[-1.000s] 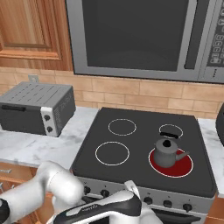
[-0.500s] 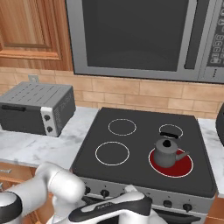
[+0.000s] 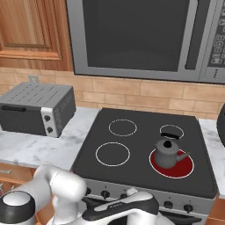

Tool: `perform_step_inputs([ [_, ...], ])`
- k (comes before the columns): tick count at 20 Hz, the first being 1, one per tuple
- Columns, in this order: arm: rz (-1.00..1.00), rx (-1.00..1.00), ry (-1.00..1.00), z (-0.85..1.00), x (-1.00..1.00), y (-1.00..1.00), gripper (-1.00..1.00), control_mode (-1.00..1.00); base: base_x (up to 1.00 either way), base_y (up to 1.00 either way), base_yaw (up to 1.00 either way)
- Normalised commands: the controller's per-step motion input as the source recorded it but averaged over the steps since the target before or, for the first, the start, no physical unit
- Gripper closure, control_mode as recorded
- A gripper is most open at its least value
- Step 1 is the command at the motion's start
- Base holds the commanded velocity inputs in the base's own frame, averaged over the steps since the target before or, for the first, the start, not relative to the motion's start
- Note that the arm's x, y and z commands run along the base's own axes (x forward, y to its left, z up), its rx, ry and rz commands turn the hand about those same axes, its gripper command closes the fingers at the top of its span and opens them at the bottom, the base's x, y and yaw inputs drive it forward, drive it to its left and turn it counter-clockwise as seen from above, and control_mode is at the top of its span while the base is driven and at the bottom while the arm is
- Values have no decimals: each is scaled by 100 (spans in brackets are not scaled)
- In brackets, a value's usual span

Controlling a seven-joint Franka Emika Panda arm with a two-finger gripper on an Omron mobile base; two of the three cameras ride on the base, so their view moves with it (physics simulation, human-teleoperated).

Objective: Lower the heat of the kettle.

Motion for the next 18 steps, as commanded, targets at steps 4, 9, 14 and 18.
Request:
perform_step_inputs([
  [4, 8, 0, -1, -14, 2, -24, -100, -100, 0, 0, 0],
  [9, 5, 0, -2, -13, 5, -24, -100, -100, 0, 0, 0],
  [14, 0, 0, -5, -11, 10, -16, -100, -100, 0, 0, 0],
  [18, 0, 0, -4, -9, 19, 0, -100, -100, 0, 0, 0],
])
